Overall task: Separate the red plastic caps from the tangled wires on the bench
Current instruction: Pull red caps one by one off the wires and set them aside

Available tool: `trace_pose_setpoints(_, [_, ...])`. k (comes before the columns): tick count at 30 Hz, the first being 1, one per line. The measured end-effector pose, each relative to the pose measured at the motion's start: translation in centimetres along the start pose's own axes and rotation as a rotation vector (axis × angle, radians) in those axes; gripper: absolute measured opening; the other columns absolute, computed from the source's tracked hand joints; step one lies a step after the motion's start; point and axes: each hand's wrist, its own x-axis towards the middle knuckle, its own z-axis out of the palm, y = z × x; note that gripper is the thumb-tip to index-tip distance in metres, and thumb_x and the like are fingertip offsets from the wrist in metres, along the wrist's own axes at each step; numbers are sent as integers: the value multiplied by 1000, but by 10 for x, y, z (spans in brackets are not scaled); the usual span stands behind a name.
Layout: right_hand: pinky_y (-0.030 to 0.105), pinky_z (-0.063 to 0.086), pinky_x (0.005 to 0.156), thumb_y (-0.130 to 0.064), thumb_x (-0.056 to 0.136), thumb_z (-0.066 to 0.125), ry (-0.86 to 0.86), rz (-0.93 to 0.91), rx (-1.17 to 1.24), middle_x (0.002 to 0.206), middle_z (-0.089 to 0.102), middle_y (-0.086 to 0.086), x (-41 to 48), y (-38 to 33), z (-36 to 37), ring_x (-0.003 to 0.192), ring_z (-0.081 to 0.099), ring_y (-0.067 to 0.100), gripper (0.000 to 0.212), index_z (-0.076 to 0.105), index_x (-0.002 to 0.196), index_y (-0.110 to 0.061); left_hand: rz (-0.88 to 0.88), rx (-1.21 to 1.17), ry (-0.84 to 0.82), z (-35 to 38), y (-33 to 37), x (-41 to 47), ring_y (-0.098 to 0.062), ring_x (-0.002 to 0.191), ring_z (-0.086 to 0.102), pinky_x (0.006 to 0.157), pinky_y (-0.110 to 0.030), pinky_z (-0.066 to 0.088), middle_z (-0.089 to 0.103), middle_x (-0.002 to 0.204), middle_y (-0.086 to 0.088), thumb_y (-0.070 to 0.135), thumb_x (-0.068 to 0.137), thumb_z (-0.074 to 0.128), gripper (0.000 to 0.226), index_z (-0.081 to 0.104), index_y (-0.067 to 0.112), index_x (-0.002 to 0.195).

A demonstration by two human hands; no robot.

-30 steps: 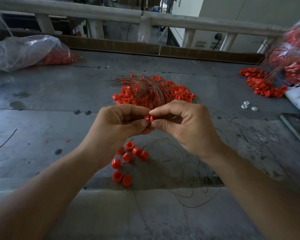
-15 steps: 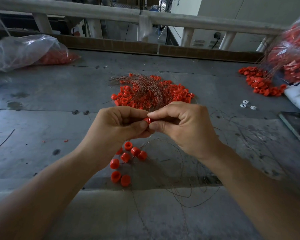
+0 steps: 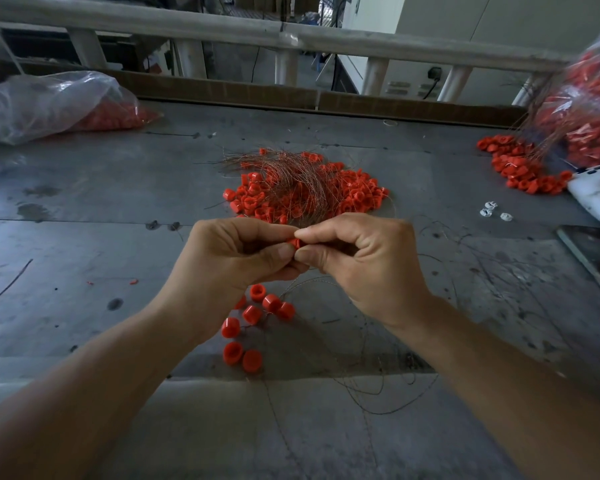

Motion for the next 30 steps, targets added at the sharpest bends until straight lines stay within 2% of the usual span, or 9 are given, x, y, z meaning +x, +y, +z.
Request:
trace_pose_setpoints(10, [13,52,66,-7,67,73,-84,-23,74,80,63,-4,5,5,-7,75,64,5,26,68,90,2,-57,-24,-74,-3,3,1,-18,64,70,55,-18,53,71,69,-9,12,59,63,20,74,13,76])
trace_pose_setpoints(14, [12,50,68,-9,66,73,-140,-8,109,78,61,-13,6,4,-9,75,62,3,28,65,93,-11,-80,-23,-108,-4,3,1,-19,64,70,54,-19,54,72,72,-10,12,59,63,30,67,10,88])
trace_pose_setpoints(17, [12,49,70,-12,67,73,-210,25,105,79,60,-13,6,4,-12,77,61,3,39,60,103,-16,-81,-24,-157,-5,4,1,-18,65,70,55,-19,54,72,73,-11,14,58,64,29,70,14,87])
trace_pose_setpoints(20, [18,50,72,-13,68,72,-317,40,73,82,59,-5,7,5,-15,78,59,6,49,54,113,-16,-95,5,-202,-5,3,0,-18,67,70,58,-20,54,72,76,-12,12,60,63,32,68,13,92])
trace_pose_setpoints(22, [17,48,74,-14,69,70,-392,39,61,83,57,-4,8,4,-16,79,57,7,44,57,111,-15,-113,33,-212,-6,3,0,-20,69,70,58,-21,55,72,77,-13,12,60,63,37,64,12,97])
trace_pose_setpoints(27, [11,42,73,-12,68,73,-509,104,60,80,53,-14,9,2,-18,78,53,-3,26,70,94,-9,-139,136,-262,-8,2,0,-27,69,69,60,-26,57,70,80,-21,15,61,65,45,62,16,106])
trace_pose_setpoints(30, [10,41,72,-15,72,70,-485,47,5,80,50,-16,9,0,-17,75,50,-6,19,69,88,-6,-119,100,-290,-8,4,-1,-28,74,70,61,-26,57,70,83,-20,18,66,65,42,61,19,107])
